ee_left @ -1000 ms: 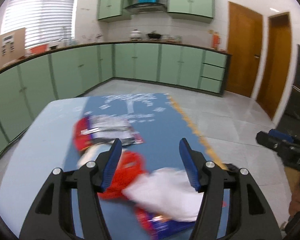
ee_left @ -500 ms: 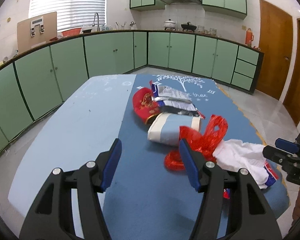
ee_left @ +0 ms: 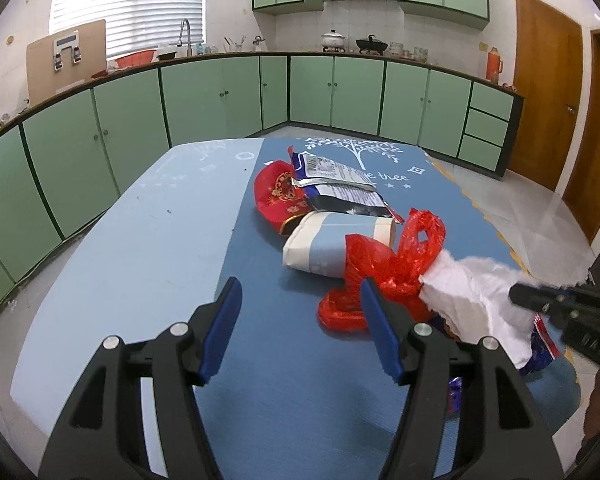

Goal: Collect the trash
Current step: 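Grasp the red plastic bag with the left gripper while the right grasps the white tissue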

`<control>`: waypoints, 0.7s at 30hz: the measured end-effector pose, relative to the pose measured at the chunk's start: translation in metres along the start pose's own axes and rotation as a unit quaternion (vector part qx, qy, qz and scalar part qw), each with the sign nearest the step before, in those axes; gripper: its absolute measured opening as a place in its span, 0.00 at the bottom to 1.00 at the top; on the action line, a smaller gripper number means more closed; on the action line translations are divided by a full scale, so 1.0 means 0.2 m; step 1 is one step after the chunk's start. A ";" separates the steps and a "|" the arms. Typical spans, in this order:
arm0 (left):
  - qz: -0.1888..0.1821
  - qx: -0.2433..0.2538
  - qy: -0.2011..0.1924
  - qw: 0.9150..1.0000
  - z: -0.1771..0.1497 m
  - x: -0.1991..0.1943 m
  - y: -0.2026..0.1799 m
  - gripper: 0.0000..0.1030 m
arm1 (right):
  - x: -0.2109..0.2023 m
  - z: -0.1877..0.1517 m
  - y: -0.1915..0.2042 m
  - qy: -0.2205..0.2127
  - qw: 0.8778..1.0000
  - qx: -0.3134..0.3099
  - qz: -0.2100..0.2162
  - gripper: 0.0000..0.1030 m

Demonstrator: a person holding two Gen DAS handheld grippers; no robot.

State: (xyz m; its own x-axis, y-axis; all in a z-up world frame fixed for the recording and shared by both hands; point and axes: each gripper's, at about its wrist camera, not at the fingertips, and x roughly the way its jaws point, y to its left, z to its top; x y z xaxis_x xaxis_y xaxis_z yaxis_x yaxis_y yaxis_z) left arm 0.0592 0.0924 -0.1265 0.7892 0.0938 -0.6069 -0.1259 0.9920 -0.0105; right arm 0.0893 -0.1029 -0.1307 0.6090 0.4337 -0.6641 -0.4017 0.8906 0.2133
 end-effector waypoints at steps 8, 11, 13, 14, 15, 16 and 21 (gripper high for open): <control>-0.019 0.004 0.005 1.000 0.00 0.02 -0.05 0.61 | -0.21 0.12 -0.09 -0.066 0.997 0.027 -0.026 0.04; -0.031 0.009 0.005 0.999 0.00 0.02 -0.09 0.64 | -0.26 0.16 -0.12 -0.083 0.995 0.035 -0.034 0.04; -0.039 0.014 0.005 0.999 0.01 0.04 -0.12 0.65 | -0.27 0.16 -0.13 -0.086 0.995 0.037 -0.037 0.04; -0.041 0.015 0.006 0.999 0.01 0.05 -0.14 0.66 | -0.27 0.17 -0.13 -0.087 0.995 0.036 -0.038 0.04; -0.043 0.016 0.006 0.999 0.01 0.06 -0.15 0.67 | -0.27 0.17 -0.13 -0.086 0.995 0.036 -0.039 0.04; -0.045 0.016 0.007 0.999 0.02 0.07 -0.16 0.67 | -0.26 0.17 -0.13 -0.085 0.995 0.037 -0.039 0.04; -0.057 0.011 0.013 0.998 0.04 0.13 -0.20 0.67 | -0.24 0.16 -0.14 -0.079 0.995 0.041 -0.041 0.04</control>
State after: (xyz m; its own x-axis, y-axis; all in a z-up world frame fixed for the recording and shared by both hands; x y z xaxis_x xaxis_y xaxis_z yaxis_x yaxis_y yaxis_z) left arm 0.0894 0.0549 -0.1357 0.7818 -0.0215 -0.6232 -0.0226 0.9978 -0.0627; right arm 0.0930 -0.1435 -0.0815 0.7398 0.3688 -0.5627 -0.2930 0.9295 0.2240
